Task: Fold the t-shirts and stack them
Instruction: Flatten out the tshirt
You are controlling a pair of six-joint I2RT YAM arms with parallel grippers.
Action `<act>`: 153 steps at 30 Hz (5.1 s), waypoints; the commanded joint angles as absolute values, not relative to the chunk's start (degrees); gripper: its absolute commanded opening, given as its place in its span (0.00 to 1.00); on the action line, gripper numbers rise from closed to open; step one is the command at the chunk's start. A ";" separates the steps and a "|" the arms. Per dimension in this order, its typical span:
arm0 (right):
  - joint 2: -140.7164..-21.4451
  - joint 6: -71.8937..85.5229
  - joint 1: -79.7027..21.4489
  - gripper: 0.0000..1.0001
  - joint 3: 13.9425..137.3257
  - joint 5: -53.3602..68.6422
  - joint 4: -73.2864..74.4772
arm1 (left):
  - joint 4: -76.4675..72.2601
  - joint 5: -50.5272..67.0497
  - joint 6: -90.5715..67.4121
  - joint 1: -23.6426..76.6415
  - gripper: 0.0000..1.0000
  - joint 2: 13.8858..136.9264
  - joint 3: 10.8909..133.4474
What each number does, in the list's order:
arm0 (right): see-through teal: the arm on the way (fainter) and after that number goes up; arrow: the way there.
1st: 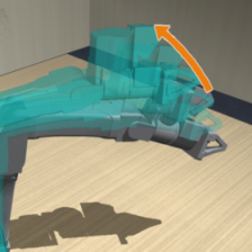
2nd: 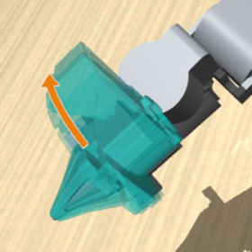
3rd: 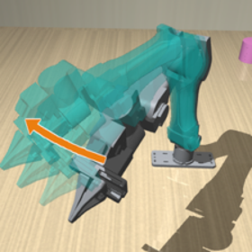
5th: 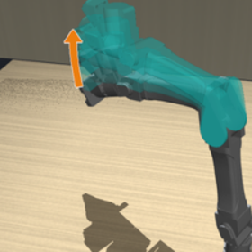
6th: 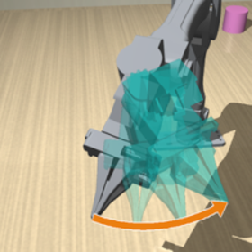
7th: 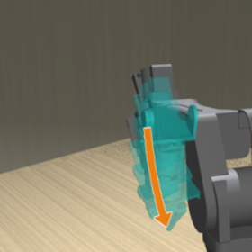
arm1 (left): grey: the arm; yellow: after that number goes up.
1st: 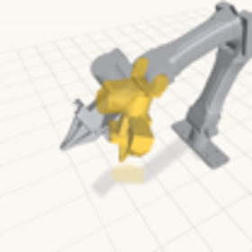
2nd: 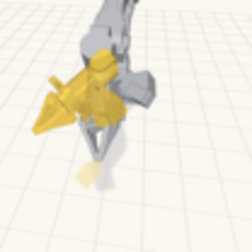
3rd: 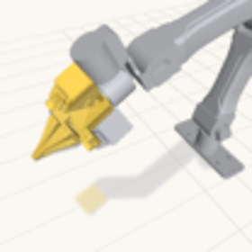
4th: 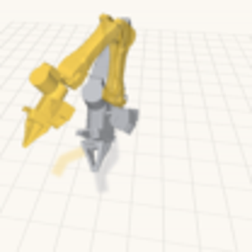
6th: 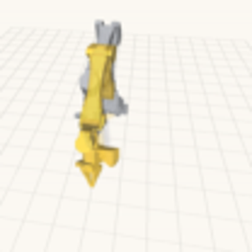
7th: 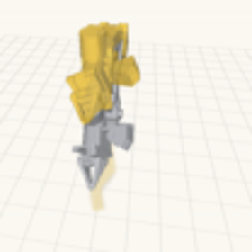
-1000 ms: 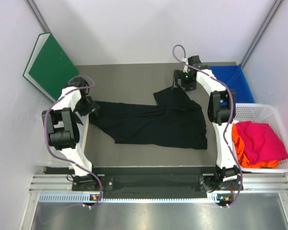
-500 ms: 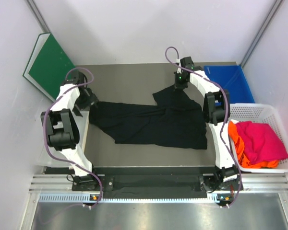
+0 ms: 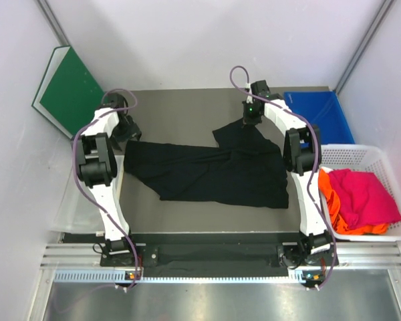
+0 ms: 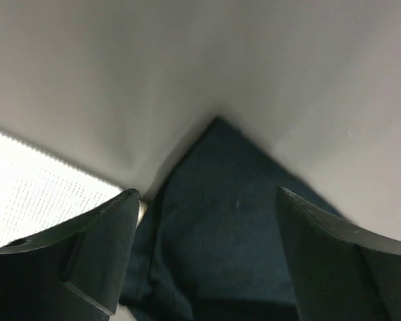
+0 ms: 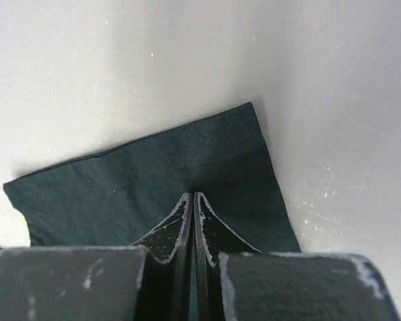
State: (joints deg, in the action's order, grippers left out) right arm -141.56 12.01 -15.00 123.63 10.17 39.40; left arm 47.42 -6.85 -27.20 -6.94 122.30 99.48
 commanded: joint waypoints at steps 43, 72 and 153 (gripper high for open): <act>-126.54 18.36 -8.08 0.78 114.07 23.38 31.21 | 33.75 7.47 -34.98 -4.13 0.00 94.66 91.85; -147.57 26.71 -9.40 0.79 124.11 31.64 21.72 | 36.47 6.50 -31.47 -0.62 0.00 99.40 92.20; -70.06 6.86 -15.73 0.00 106.09 9.32 30.15 | 35.07 3.96 -24.79 -0.26 0.00 69.97 111.26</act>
